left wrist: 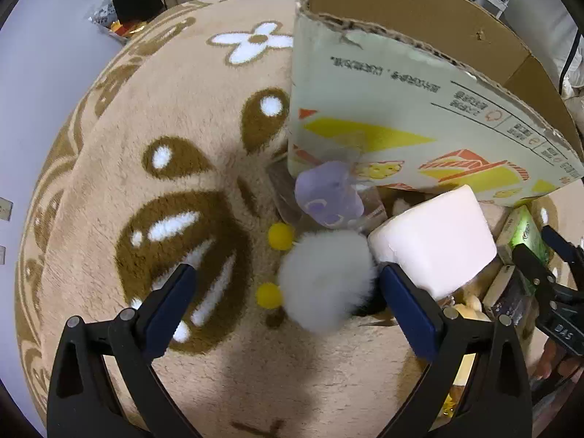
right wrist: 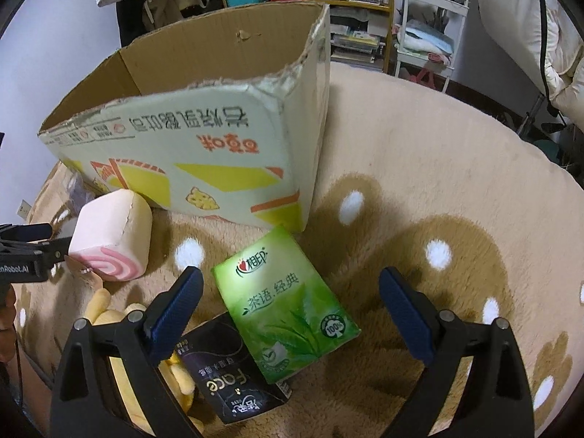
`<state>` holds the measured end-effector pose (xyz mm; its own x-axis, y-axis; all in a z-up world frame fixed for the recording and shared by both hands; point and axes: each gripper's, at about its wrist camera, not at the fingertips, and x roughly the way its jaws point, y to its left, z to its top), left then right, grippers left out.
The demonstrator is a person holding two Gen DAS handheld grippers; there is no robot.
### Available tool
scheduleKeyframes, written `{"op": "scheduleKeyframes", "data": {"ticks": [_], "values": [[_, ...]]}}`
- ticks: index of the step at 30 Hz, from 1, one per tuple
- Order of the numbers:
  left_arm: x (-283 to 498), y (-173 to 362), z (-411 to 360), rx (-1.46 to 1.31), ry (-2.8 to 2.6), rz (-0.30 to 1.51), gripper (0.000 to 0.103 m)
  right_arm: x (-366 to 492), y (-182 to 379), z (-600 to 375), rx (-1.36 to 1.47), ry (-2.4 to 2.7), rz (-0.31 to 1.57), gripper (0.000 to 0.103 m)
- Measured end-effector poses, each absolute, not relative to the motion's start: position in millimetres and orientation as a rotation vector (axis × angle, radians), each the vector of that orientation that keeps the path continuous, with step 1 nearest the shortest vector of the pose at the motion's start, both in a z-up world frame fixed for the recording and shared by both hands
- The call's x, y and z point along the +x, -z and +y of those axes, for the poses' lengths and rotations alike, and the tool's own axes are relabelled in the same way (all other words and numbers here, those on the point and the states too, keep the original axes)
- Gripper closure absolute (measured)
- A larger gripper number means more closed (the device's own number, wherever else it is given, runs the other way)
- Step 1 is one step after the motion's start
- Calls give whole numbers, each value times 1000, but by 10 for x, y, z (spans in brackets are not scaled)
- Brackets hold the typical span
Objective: Organize soft objects
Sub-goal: 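Grasp the white fluffy pompom plush with left tool while right tool grasps the green tissue pack, then lift the pompom plush over the box with left tool while right tool carries the tissue pack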
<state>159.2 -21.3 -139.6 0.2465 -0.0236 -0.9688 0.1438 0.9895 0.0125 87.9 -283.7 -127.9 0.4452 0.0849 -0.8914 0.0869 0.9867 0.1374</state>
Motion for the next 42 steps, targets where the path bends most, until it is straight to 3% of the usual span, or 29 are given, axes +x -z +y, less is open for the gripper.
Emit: {"op": "scheduleKeyframes", "data": {"ticks": [6,9,13,19,31,33,35,42], "values": [[1595,1413,-224,93,122,1311,7,899,1328,-2829,177,-16,1143,21],[1589,1427,-227,57,143,1320,17,901,1330,-2827,167,-24,1144,29],[1568,1430,-224,23,163,1325,24,870,1310,-2787,160,-26,1145,31],[1572,1493,-186,-65,208,1357,41,871,1318,-2778,151,-25,1145,32],[1595,1592,-142,-150,177,1351,43,843,1301,-2724,132,-25,1142,33],[1558,1592,-147,-152,171,1340,47,845,1300,-2726,132,-25,1143,33],[1555,1614,-123,-185,198,1341,61,844,1294,-2720,129,-24,1143,34],[1413,1564,-64,-180,194,1320,67,808,1234,-2729,127,-25,1122,36]]}}
